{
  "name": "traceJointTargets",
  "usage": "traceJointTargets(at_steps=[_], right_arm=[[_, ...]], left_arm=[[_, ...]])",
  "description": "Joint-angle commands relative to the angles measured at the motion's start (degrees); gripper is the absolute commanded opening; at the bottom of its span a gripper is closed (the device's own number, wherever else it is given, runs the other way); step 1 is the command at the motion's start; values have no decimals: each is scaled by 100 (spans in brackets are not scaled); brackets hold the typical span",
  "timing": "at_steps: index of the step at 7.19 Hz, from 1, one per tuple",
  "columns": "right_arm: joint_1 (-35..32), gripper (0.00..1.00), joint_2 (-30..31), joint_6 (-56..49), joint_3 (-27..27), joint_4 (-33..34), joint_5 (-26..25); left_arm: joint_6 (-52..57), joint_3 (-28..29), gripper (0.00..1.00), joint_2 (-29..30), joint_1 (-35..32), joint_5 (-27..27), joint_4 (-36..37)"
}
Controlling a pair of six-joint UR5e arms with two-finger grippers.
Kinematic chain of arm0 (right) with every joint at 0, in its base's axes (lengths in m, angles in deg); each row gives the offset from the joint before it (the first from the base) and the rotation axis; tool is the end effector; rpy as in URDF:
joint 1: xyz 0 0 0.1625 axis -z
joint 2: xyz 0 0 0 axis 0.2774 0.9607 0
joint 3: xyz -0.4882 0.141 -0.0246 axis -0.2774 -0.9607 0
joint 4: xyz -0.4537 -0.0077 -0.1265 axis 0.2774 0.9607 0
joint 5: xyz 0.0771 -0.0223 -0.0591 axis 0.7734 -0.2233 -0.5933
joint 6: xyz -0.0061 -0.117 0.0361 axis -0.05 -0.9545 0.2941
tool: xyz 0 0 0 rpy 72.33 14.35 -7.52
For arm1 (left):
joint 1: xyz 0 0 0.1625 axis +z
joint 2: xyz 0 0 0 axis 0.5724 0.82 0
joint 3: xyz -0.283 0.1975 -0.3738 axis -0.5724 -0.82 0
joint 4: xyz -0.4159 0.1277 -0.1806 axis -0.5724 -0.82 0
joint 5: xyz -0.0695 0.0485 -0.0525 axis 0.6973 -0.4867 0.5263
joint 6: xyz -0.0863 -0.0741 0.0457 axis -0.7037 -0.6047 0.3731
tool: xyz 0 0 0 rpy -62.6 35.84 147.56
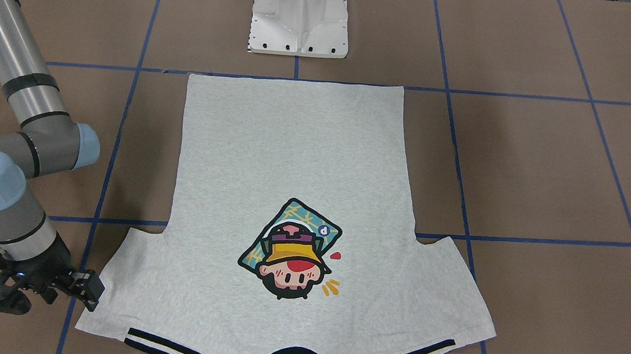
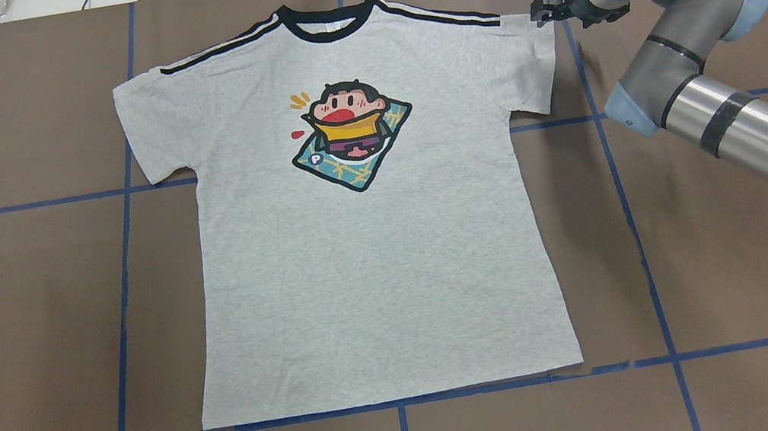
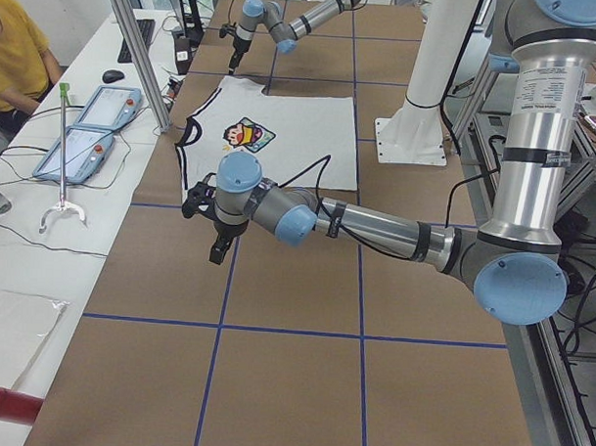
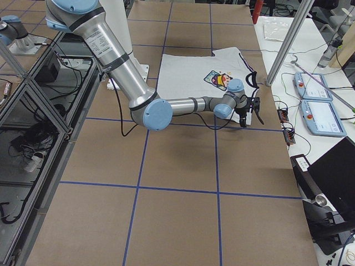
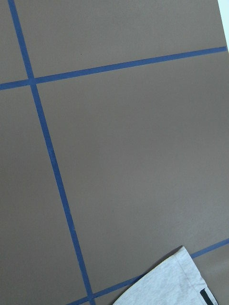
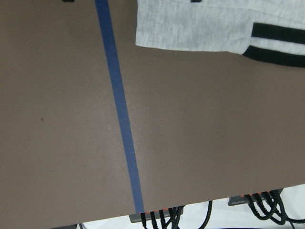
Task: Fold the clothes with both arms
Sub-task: 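Move the right gripper to the grey shirt's sleeve nearest it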
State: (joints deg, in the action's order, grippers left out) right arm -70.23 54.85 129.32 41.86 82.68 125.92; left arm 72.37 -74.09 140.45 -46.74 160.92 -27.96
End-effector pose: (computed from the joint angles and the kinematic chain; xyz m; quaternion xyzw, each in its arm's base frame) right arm -0.4552 -0.8045 0.5436 0.1757 -0.3806 0.1601 0.8937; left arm 0.0409 -0.6022 0.6081 0.1724 0.4073 0.0645 0.8946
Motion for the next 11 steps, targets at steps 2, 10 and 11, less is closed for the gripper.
traceJointTargets(at_steps=[2, 10, 11], right_arm=[[113, 78, -328, 97, -391, -94, -368], [104, 63, -601, 97, -936, -120, -658], [104, 62, -637, 98, -1006, -120, -658]], left_arm=[[5, 51, 99, 0, 0, -8, -1], [14, 25, 99, 0, 18, 1, -10], [22, 25, 99, 0, 18, 1, -10]])
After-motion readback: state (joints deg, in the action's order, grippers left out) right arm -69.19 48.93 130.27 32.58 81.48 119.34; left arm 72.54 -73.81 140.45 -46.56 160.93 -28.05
